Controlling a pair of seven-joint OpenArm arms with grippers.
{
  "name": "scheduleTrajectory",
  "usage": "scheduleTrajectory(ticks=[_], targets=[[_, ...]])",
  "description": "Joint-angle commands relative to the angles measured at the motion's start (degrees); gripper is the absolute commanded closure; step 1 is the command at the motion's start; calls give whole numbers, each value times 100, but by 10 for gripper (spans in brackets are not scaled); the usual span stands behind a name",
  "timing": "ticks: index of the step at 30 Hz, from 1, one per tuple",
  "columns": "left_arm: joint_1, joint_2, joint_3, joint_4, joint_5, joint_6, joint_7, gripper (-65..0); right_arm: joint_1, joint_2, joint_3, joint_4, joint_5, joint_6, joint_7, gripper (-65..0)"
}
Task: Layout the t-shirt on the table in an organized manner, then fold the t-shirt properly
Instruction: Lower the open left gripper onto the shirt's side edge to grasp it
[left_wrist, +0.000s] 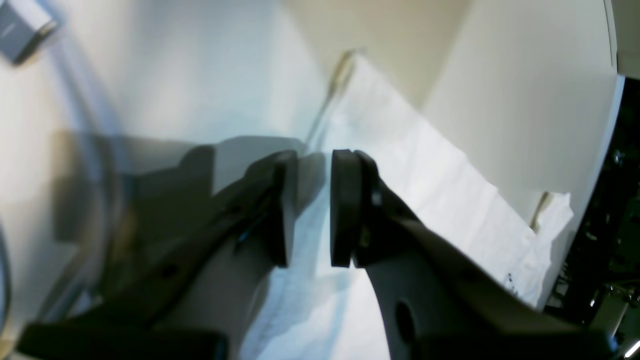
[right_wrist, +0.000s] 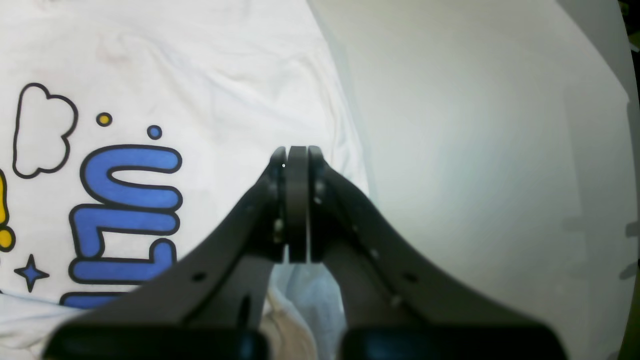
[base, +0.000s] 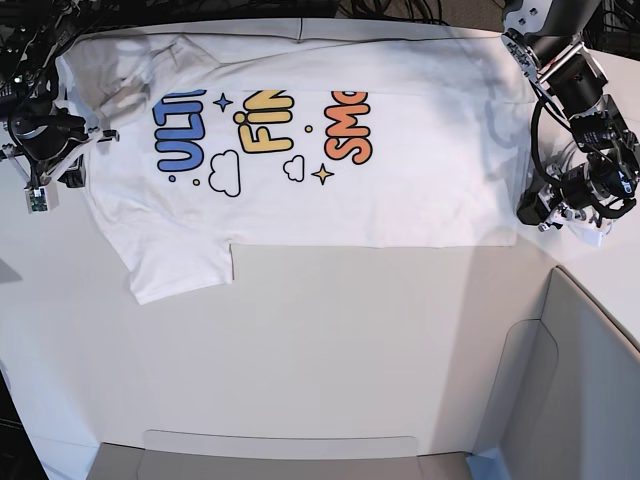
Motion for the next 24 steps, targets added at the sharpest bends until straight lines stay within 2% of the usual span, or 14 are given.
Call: scheduleTrajectory(ticks=[1, 6, 14, 24], targets=[[-151, -102, 0, 95, -149, -14, -76, -136, 43, 77, 25, 83, 12, 61, 106, 0], [-151, -102, 9, 95, -140, -14, -199, -142, 43, 77, 25, 83, 12, 61, 106, 0], [-143, -198, 44, 86, -131, -5, -349, -262, 17, 69, 34, 92, 12, 61, 106, 0], [156, -172, 44, 86, -131, -5, -366, -267, 34, -90, 25, 100, 21, 61, 106, 0]])
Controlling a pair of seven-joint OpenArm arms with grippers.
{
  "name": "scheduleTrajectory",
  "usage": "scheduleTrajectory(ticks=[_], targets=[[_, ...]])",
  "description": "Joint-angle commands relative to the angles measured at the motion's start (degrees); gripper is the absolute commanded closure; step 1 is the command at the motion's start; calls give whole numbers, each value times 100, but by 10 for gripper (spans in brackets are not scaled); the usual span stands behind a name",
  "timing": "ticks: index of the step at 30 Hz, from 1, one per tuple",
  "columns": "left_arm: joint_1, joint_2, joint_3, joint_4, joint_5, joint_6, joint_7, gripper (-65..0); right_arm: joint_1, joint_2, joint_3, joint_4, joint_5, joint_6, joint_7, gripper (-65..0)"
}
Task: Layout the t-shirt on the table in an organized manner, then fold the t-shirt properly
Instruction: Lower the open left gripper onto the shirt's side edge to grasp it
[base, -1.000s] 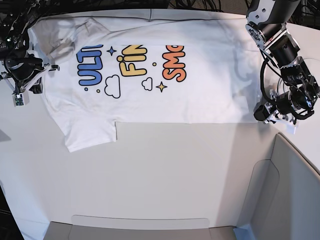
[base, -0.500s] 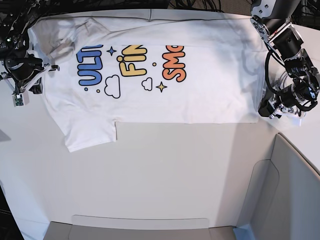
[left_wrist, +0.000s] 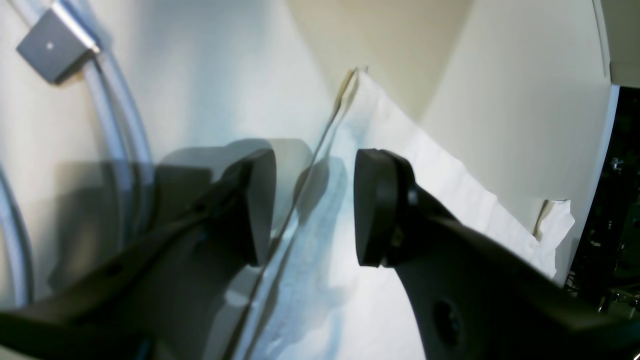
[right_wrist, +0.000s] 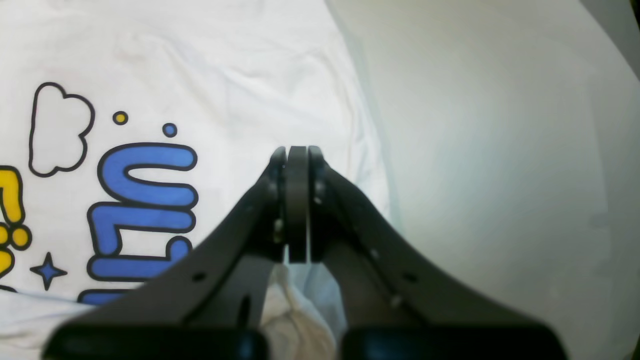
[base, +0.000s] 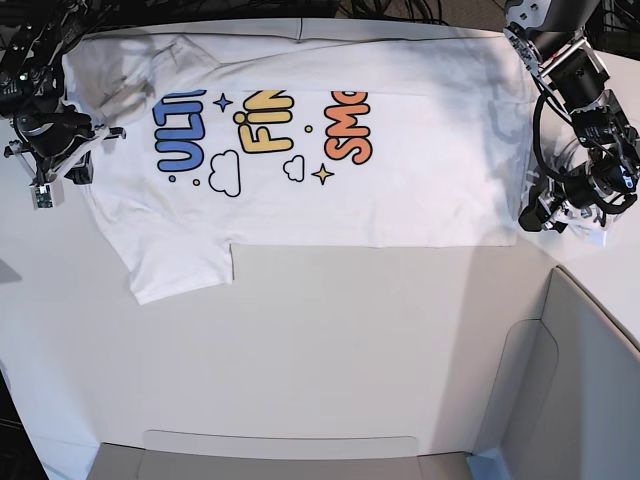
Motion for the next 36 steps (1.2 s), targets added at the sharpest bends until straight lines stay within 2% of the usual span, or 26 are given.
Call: scheduleTrajectory(ticks=[1, 8, 12, 15, 29, 36], targets=[[-51, -87, -1, 77, 46, 1, 18, -267, 48, 98, 25, 98, 27, 48, 110, 0], [-43, 36, 60, 77, 46, 1, 36, -267, 56, 98, 25, 89, 27, 48, 110, 0], [-43, 36, 675, 104, 37, 1, 27, -267, 56, 98, 25, 89, 27, 48, 110, 0], [-51, 36, 886, 104, 37, 1, 18, -267, 48, 98, 25, 89, 27, 48, 110, 0], [-60, 36, 904, 86, 37, 1, 18, -266, 48, 98, 43, 89, 27, 48, 110, 0], [-95, 45, 904, 86, 37, 1, 18, -182, 48, 98, 43, 89, 27, 48, 110, 0]])
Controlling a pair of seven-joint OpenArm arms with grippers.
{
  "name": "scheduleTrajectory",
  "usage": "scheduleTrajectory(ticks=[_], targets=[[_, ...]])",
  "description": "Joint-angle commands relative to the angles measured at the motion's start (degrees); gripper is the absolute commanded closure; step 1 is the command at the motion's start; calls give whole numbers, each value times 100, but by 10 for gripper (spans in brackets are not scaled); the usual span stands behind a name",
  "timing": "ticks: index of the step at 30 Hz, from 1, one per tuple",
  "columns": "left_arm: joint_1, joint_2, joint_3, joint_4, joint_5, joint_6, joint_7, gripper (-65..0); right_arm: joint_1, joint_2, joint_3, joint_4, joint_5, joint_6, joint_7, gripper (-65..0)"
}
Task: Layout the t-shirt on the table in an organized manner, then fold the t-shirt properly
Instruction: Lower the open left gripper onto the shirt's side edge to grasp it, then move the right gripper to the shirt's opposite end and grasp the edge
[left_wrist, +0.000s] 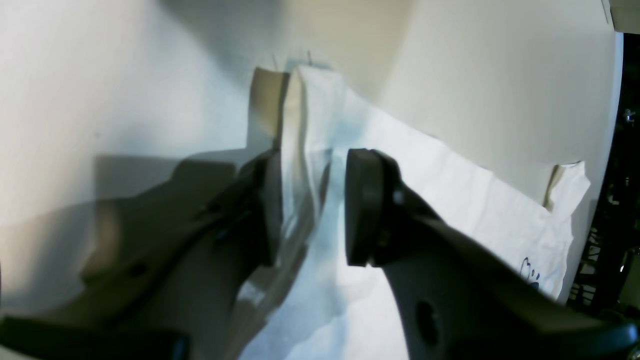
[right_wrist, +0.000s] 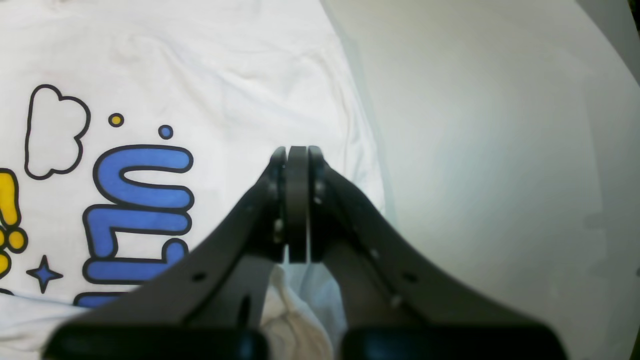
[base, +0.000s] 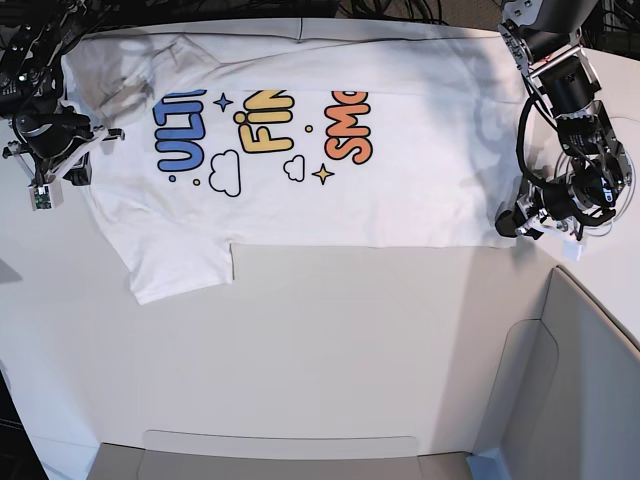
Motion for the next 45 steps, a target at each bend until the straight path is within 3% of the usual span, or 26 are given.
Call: scheduleTrajectory(ticks=[1, 4, 8, 13, 17, 21, 28, 36, 40, 45], targets=[[-76, -53, 30, 25, 127, 38, 127, -171, 37, 85, 32, 92, 23, 46, 108, 0], [-76, -53, 30, 25, 127, 38, 127, -133, 37, 85, 32, 83, 23, 46, 108, 0], [-76, -53, 30, 16, 127, 38, 127, 0, 63, 85, 23, 83, 23, 46, 108, 0], [-76, -53, 30, 16, 127, 38, 127, 0, 344, 199, 23, 65, 14, 46, 108, 0], [-67, -53, 30, 16, 127, 38, 127, 0, 1004, 674, -74, -576, 14, 46, -297, 0], [-49, -53, 30, 16, 127, 38, 127, 0, 2015, 1131, -100, -2080, 14, 46, -956, 0], [-32, -62, 30, 16, 127, 38, 136, 0, 3184, 1562, -100, -4550, 14, 55, -991, -77], [-32, -62, 30, 16, 127, 38, 145, 0, 3483, 1580, -100, -6405, 58, 55, -516, -126], [-32, -62, 30, 16, 127, 38, 145, 0, 3281, 1588, -100, -6519, 753, 63, -578, -125], [-32, -62, 30, 16, 127, 38, 145, 0, 3175, 1606, -100, -6519, 1579, 63, -1105, -126]])
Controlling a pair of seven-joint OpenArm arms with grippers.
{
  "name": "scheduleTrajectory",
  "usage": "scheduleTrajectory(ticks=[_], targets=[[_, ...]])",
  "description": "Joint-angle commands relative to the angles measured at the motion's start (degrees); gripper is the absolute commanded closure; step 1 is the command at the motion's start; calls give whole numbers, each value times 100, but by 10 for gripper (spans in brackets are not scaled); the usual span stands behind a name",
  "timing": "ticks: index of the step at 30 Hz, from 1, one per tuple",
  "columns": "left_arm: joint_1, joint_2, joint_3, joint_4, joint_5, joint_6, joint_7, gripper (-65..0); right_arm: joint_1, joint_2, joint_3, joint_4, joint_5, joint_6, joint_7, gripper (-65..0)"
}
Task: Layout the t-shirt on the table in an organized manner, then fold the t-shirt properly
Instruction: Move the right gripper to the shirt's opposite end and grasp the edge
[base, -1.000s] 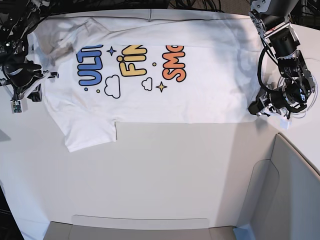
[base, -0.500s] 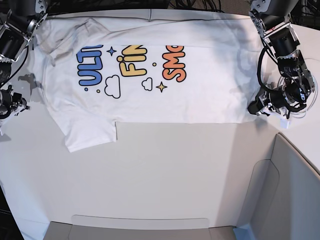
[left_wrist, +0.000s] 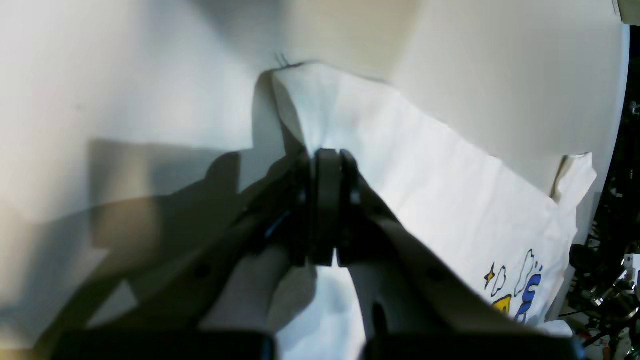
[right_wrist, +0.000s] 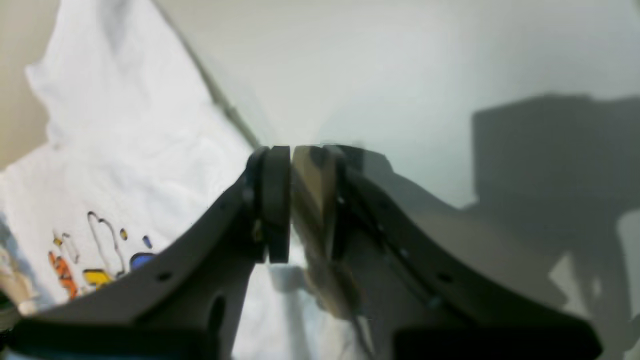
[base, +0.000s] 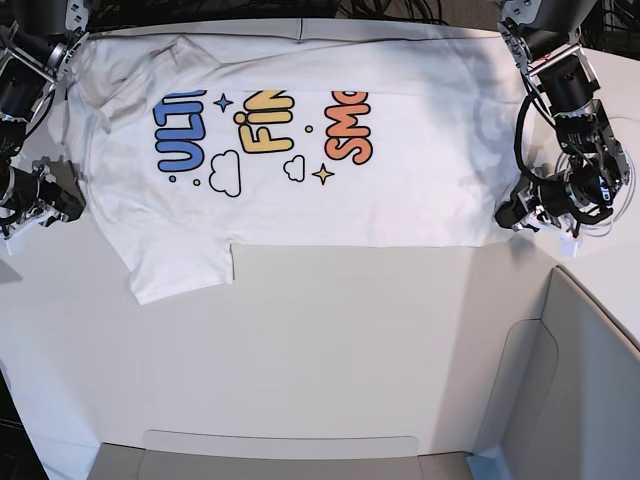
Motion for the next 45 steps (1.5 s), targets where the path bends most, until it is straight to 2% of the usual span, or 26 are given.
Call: scheduleTrajectory(ticks=[1, 8, 12, 16, 22, 24, 27, 35, 45], targets=[[-64, -77, 8, 47, 120, 23, 64, 0, 4, 63, -24, 1, -84, -18, -347, -126], [-64, -77, 8, 47, 120, 23, 64, 0, -5, -78, -32, 9, 22, -18, -435, -126], [-64, -77, 8, 47, 120, 23, 82, 0, 39, -95, -498, 1, 22, -18, -347, -126], [-64, -77, 8, 47, 120, 23, 91, 0, 39, -174, -1017, 1, 31, -18, 13, -125], [-64, -77, 8, 47, 120, 23, 99, 0, 39, -236, -1114, 9, 31, -18, 48, -122], [-64, -77, 8, 47, 120, 23, 99, 0, 39, -254, -1114, 18, 31, -18, 39, -93], [-64, -77, 8, 47, 120, 23, 99, 0, 30, -254, -1114, 18, 31, -18, 39, -1], [-64, -86, -1, 82, 94, 23, 91, 0, -5, -210, -1325, 62, 31, -18, 39, 0], [147, -86, -10, 1427, 85, 14, 99, 0, -515, -139, -1333, 1645, 31, -18, 39, 0]])
